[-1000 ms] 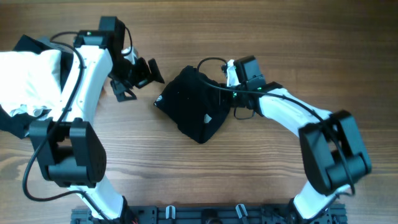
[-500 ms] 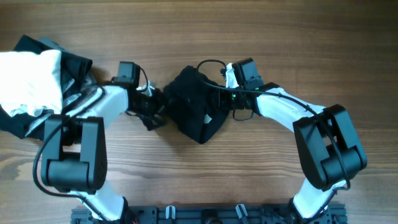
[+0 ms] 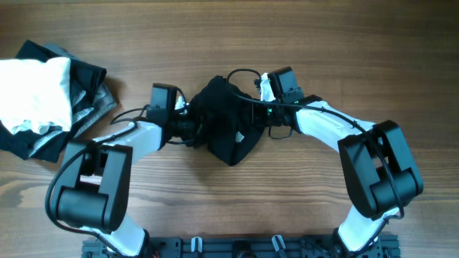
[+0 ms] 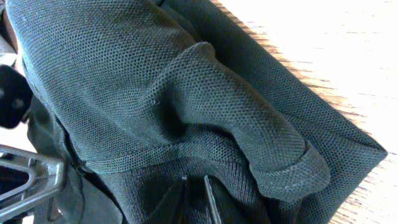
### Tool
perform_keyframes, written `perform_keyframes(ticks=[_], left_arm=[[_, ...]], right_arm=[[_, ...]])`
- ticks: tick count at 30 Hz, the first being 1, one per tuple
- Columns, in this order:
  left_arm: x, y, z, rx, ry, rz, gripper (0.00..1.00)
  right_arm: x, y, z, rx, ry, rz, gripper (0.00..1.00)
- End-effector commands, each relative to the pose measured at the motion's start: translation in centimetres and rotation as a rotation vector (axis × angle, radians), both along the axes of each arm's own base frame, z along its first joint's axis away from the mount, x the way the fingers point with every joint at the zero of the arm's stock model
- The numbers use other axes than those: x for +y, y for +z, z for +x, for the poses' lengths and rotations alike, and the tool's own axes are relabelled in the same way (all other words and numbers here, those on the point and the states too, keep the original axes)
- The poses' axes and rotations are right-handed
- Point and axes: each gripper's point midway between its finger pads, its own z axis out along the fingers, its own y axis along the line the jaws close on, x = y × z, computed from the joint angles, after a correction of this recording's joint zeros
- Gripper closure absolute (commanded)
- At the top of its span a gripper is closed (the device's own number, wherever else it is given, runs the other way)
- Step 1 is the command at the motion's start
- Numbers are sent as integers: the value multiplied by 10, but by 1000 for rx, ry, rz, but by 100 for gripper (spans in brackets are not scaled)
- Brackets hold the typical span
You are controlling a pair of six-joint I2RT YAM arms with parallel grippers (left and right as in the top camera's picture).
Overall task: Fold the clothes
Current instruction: 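Lift the bundle with the left gripper and carry it to the upper-left pile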
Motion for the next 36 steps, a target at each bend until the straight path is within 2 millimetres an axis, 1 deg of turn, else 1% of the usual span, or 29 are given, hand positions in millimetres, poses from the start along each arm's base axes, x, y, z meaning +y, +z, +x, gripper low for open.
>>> perform_keyframes(ticks=[1,3,4,5,6,8,10,11,13,15,16,18,20,21,23,24,25,26,27,29,30,31,32,34,36], left_arm=[[22,-54,0,-45,50,250,40],[17,-53,1,-94,4,262,51],[15,-53,0,-116,-23,270,62],[14,-53,-1,-143,-59,280,69],[13,-53,-2,-160,-87,290,82],[15,-55,-5,-167,-117,304,96],[15,-55,-8,-189,-163,306,96],[13,-53,-10,-202,-190,292,96],[12,-46,-12,-219,-229,258,96],[15,-32,-12,-248,-264,229,96],[18,-22,-10,-260,-271,220,96],[33,6,-1,-296,-273,231,96],[47,35,10,-350,-265,252,96],[56,55,16,-389,-256,266,96],[78,100,32,-486,-213,298,96],[95,128,41,-549,-171,322,96],[109,151,48,-602,-134,343,96],[125,172,54,-650,-90,369,96],[149,195,60,-694,-25,406,96],[193,228,65,-747,91,466,96],[216,240,66,-763,149,495,96],[246,250,66,-773,219,531,96],[269,256,64,-778,274,559,96],[311,257,59,-770,367,607,96],[347,251,53,-742,443,639,96]], right_arm=[[1,-9,-6,46,2,5,87],[0,-10,-8,51,2,3,87],[0,-10,-8,53,2,2,87],[0,-10,-8,55,2,1,87],[0,-10,-9,56,2,1,89],[0,-9,-9,58,4,3,91],[-1,-4,-10,46,14,2,92],[-1,3,-10,29,25,1,93],[-5,23,-9,-19,41,0,93],[-13,50,-7,-82,40,-5,93],[-19,65,-6,-112,26,-7,93],[-30,99,-5,-177,-1,4,92],[-40,129,-6,-239,-24,22,92],[-44,142,-7,-271,-32,29,92],[-51,161,-9,-316,-51,33,91],[-53,168,-11,-334,-58,31,91],[-55,172,-12,-342,-63,28,91],[-56,174,-14,-344,-65,25,91],[-57,173,-16,-335,-65,23,91],[-58,168,-20,-310,-64,15,91],[-58,165,-22,-296,-62,10,91],[-59,164,-24,-285,-62,6,91],[-59,162,-26,-275,-60,1,91],[-60,161,-27,-269,-60,-1,91],[-60,161,-26,-270,-60,0,92]])
